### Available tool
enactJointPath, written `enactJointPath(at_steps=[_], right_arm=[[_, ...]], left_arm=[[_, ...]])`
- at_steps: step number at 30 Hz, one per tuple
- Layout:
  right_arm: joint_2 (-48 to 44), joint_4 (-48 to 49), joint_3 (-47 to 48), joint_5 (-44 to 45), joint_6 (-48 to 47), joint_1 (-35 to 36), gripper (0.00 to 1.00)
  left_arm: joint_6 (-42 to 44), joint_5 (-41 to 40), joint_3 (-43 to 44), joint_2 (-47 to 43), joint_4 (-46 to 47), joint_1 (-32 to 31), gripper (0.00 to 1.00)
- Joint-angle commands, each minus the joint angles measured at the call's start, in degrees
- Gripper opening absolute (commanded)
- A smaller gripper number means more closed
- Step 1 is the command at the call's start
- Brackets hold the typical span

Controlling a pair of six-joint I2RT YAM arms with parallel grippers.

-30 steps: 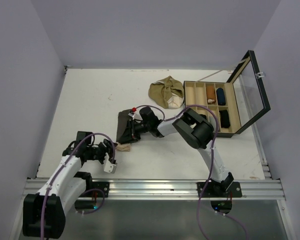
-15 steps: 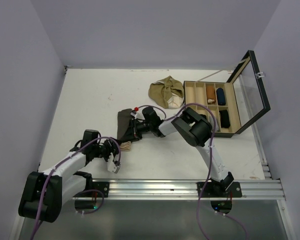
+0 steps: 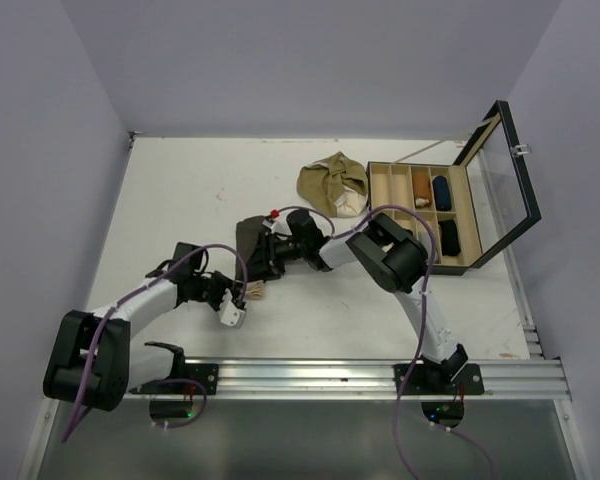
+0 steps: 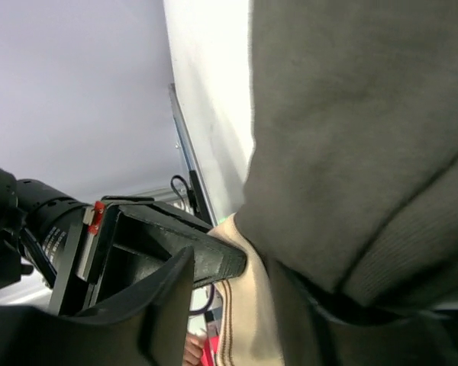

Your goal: Roll the underwear

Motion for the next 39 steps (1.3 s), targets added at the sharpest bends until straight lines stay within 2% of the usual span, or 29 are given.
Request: enactJointPath(at_steps=[1, 4, 8, 12, 14, 21, 23, 28, 31, 35, 39], right_arm=[[-3.0, -4.4, 0.1, 3.1, -2.1, -2.7, 0.51], [-6.4, -5.8, 0.3, 3.2, -4.4, -4.9, 0.61], [-10.0, -9.6, 0.8, 3.6, -9.0, -7.6, 0.66], [-14.0, -14.4, 1.3, 3.9, -15.1, -11.0, 0.67], [-16.8, -16.4, 1.3, 4.0, -20.0, -12.3, 0.67], [-22.6, -33.8, 5.2, 4.8, -42.6, -12.3, 0.68], [-22.8, -40.1, 7.6, 6.1, -50.9, -11.8, 0.67], [-25.1, -47.7, 10.2, 10.3, -63.2, -9.7, 0.62], [-26.9, -50.0, 10.7, 13.1, -71.9, -8.0, 0.58], [-31.1, -51.6, 8.7, 16.2, -78.1, -5.9, 0.51], [-36.4, -53.4, 5.1, 19.6, -85.1, -4.2, 0.53]], left_arm=[[-8.5, 1.3, 5.0, 2.4, -5.8, -0.2, 0.00], [-10.5, 1.6, 10.5, 6.9, -10.7, -0.1, 0.00], [-11.3, 2.1, 21.3, 16.8, -21.0, 0.2, 0.00], [-12.1, 3.7, 32.9, 28.1, -36.0, 1.3, 0.00], [-11.5, 6.2, 39.7, 35.1, -41.1, 3.5, 0.00], [-17.7, 9.5, 57.9, 53.1, -55.5, 8.5, 0.00], [-24.0, 9.1, 62.6, 57.5, -55.6, 8.8, 0.00], [-29.3, 9.2, 67.4, 62.0, -55.6, 10.1, 0.00], [-33.0, 7.7, 70.8, 65.6, -55.7, 10.7, 0.00], [-36.5, 6.9, 72.0, 68.3, -55.7, 10.7, 0.00], [-37.3, 6.7, 71.1, 68.4, -55.6, 10.7, 0.00]])
